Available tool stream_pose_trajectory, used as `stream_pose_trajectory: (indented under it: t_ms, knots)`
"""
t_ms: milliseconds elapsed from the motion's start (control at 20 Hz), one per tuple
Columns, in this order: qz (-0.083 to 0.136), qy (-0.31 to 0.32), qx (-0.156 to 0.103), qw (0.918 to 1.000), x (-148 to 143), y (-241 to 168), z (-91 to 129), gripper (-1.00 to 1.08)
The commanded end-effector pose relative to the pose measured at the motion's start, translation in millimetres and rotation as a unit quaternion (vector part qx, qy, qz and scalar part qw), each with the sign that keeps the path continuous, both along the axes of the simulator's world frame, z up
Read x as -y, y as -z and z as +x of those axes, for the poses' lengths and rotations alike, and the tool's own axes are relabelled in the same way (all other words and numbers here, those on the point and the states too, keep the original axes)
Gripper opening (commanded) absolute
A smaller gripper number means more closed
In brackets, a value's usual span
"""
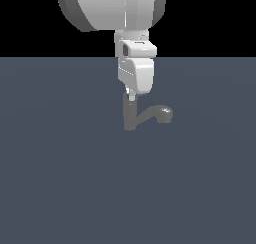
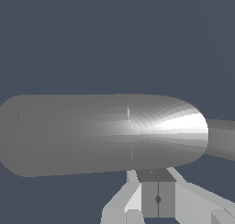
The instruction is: Turn on the faucet by rotating a designated handle.
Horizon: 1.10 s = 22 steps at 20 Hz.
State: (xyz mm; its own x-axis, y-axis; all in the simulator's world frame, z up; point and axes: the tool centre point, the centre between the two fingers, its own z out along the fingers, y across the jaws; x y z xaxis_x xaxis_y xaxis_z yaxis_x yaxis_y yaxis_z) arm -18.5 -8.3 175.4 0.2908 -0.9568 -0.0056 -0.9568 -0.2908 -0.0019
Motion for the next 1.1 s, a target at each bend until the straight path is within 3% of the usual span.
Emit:
stream_pose_trajectory:
  t_ms: [0,50,100,1050]
  knots:
    - [-0.003,0.024,0.000,0.9997,43.3,2.3,1.0,-1.00]
    - [-0.003,0.024,0.000,0.9997,43.3,2.3,1.0,-1.00]
    - [0.000,0.001,0.000,1.0000,10.4,0.5,1.3,-1.00]
    - [-0.002,0.020,0.000,0.9998,80.4,2.1,51.3,-1.00]
